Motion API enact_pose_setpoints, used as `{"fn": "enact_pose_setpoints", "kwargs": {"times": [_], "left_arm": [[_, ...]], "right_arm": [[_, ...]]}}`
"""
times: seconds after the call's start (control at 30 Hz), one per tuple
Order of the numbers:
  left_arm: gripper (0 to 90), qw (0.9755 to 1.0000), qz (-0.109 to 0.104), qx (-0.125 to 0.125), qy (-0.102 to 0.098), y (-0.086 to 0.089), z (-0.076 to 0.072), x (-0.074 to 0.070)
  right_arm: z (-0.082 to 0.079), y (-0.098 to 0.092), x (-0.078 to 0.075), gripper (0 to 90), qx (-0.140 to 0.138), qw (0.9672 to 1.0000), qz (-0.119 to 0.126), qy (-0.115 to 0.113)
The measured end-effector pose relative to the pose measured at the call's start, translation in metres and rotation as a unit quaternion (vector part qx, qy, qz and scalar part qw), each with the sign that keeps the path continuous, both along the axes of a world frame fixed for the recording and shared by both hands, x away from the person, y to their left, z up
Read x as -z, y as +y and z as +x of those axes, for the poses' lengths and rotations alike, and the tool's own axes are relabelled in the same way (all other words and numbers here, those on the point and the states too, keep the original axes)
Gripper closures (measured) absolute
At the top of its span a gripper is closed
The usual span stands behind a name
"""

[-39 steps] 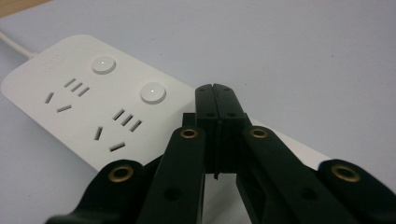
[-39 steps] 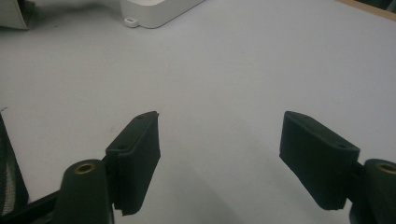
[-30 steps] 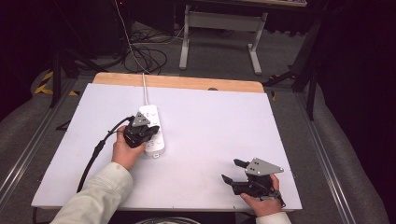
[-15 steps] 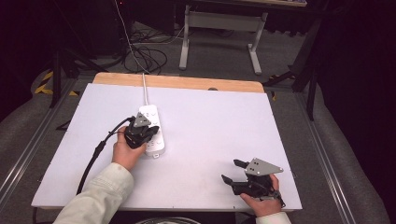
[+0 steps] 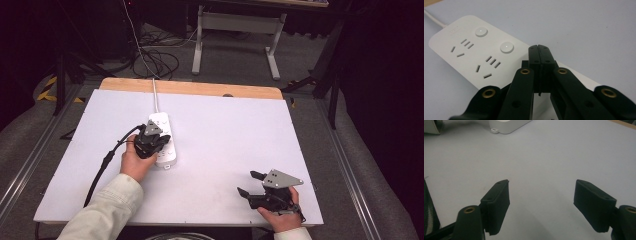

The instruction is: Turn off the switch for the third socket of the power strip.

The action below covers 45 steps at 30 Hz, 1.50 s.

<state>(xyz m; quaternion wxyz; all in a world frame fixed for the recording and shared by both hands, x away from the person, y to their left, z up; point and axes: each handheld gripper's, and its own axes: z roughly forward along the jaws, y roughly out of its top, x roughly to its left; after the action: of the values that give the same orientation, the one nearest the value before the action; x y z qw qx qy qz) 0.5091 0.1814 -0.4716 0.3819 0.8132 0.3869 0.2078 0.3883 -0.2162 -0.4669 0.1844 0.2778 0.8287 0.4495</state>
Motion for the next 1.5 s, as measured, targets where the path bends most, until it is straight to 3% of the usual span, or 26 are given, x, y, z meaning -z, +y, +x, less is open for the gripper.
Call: {"fn": "enact_pose_setpoints", "kwargs": {"times": [0.13, 0.3, 0.47, 0.57, 0.73, 1.3, 1.37, 1.43, 1.47, 1.5], "left_arm": [[90.0, 1.0, -0.001, 0.001, 0.007, -0.001, 0.0, 0.0], [90.0, 0.9997, 0.026, -0.001, 0.002, -0.005, -0.001, -0.002], [90.0, 0.9999, 0.001, 0.01, 0.009, 0.004, 0.0, -0.005], [89.9, 0.9999, 0.001, 0.008, 0.007, 0.006, -0.001, -0.006], [89.9, 0.9995, -0.029, 0.01, -0.009, 0.01, -0.008, -0.024], [87.8, 0.9992, -0.032, 0.02, -0.013, 0.012, -0.02, -0.043], [85.0, 0.9992, -0.032, 0.019, -0.013, 0.012, -0.021, -0.043], [72.0, 0.9991, -0.034, 0.019, -0.013, 0.012, -0.022, -0.045], [63.6, 0.9978, -0.062, 0.023, 0.0, 0.014, -0.023, -0.048], [58.1, 0.9971, -0.072, 0.028, 0.004, 0.014, -0.025, -0.049]], "right_arm": [[0.0, 0.0, 0.0, 29.5, -0.003, 1.0, -0.002, 0.002], [0.0, 0.0, 0.001, 29.5, -0.002, 1.0, -0.003, 0.002], [0.0, -0.001, 0.001, 29.5, -0.001, 1.0, -0.002, 0.002], [0.0, -0.001, 0.001, 29.5, 0.0, 1.0, -0.001, 0.002], [0.0, -0.001, 0.001, 29.5, 0.0, 1.0, -0.001, 0.001], [0.0, 0.0, 0.001, 29.5, 0.0, 1.0, -0.001, 0.001], [0.0, -0.001, 0.001, 29.5, 0.0, 1.0, -0.002, 0.001], [0.001, -0.001, 0.001, 29.5, 0.002, 1.0, -0.002, 0.002], [0.001, -0.001, 0.001, 29.5, 0.002, 1.0, -0.001, 0.002], [0.001, -0.001, 0.001, 29.5, 0.002, 1.0, 0.001, 0.002]]}}
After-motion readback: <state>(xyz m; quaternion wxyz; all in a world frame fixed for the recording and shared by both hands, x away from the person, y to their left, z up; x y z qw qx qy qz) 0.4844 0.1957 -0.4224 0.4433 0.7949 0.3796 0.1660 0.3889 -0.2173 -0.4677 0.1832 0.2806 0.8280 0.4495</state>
